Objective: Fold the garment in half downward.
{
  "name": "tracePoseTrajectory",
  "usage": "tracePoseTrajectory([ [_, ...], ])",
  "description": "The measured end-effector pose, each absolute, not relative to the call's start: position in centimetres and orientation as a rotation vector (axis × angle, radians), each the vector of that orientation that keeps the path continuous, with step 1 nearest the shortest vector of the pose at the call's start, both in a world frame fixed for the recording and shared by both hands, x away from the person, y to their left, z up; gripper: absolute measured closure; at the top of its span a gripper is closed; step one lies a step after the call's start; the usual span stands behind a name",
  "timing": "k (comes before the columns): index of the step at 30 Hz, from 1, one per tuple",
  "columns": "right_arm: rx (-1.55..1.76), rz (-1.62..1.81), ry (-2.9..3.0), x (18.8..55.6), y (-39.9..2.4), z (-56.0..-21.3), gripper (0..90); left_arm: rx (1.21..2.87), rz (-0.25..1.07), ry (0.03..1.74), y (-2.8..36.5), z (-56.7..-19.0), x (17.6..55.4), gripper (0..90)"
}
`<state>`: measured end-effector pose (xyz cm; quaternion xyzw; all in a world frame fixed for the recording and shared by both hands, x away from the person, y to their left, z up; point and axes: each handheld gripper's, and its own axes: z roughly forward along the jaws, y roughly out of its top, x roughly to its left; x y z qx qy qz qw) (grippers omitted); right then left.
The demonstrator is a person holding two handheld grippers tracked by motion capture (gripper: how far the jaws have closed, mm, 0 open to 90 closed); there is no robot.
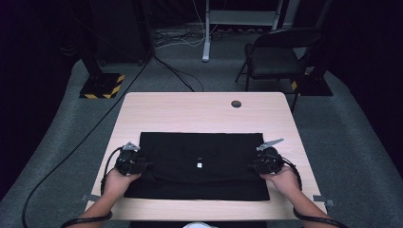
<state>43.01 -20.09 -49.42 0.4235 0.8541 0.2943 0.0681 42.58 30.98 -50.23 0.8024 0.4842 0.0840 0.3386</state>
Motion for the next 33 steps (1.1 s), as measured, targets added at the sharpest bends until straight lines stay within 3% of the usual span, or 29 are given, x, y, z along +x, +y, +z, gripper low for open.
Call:
tracePoseTrajectory([
  [10,1.384,0.947,2.496,47.1,-21.0,-49.6,57.9,2.044,0.268,1.269,30.2,-50.5,45.2,55.4],
  [16,1.438,1.044,2.431,47.2,-21.6,-50.1,57.7,2.004,0.271,1.258,30.4,-50.9,45.0,54.4],
  [25,1.396,1.014,2.403,46.4,-20.8,-50.1,50.2,2.022,0.271,1.240,29.7,-50.9,44.7,38.2],
  [33,1.324,0.968,2.410,45.7,-20.2,-49.1,37.7,2.071,0.275,1.230,29.0,-50.4,44.6,28.0],
])
